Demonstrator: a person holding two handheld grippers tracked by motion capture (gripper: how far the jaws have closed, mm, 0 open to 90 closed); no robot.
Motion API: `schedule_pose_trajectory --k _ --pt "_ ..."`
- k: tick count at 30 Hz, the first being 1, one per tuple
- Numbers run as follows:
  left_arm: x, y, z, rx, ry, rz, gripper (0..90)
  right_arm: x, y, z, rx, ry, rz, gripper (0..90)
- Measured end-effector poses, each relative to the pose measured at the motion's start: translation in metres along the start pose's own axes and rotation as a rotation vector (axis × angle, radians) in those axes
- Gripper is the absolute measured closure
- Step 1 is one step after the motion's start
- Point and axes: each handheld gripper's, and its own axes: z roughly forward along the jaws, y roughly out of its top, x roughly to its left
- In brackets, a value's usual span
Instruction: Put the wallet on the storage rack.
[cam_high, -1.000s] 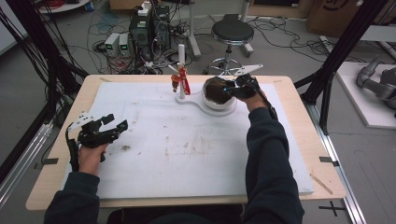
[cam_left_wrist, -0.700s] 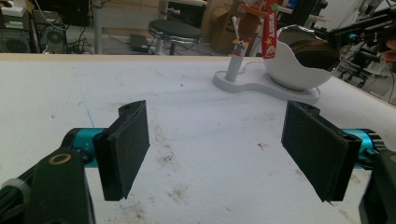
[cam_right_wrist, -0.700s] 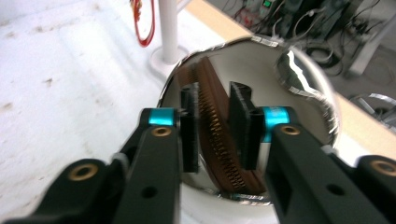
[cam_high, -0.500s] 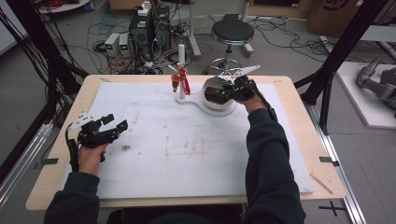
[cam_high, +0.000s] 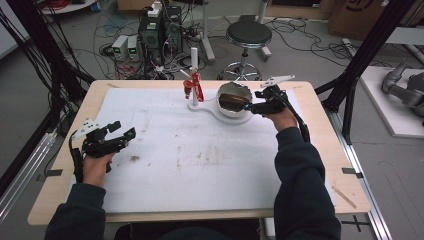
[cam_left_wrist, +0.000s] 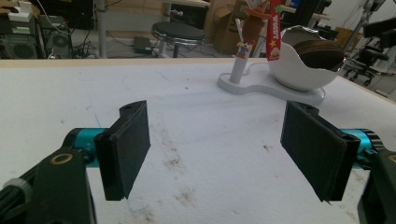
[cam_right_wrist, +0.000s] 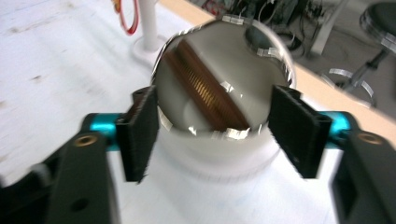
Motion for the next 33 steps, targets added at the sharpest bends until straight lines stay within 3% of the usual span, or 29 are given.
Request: schedule_pose_trajectory --k 1,5,11,14,18,23,29,33 --pt "0.001 0.002 -0.001 -0.003 0.002 0.003 23.9 0.002 -0.004 -0.005 -0.026 -0.009 0.006 31.2" --pt "0.002 0.006 -0.002 -0.036 -0.013 0.043 23.5 0.010 -0.036 -0.025 -0.033 0.002 0.034 29.9" --pt "0.000 0.005 0.003 -0.012 -0.048 0.002 19.5 0.019 -0.068 -0.028 -0.023 0.003 0.083 24.4" --pt "-0.003 0.008 0.003 -0.016 -0.044 0.026 18.5 0.025 -0.081 -0.029 -0.012 -0.006 0.093 21.5" --pt "-0.006 0.009 0.004 -0.014 -0.033 0.050 18.2 0.035 -0.094 -0.036 -0.063 -0.029 0.106 21.2" --pt "-0.008 0.009 0.005 -0.005 -0.019 0.055 18.2 0.039 -0.100 -0.040 -0.073 -0.032 0.103 21.2" --pt "-0.010 0.007 0.005 -0.004 -0.019 0.063 19.3 0.035 -0.109 -0.050 -0.130 -0.035 0.114 21.2" --pt "-0.012 0.005 0.003 -0.006 -0.029 0.066 20.5 0.032 -0.113 -0.052 -0.120 -0.051 0.106 21.3"
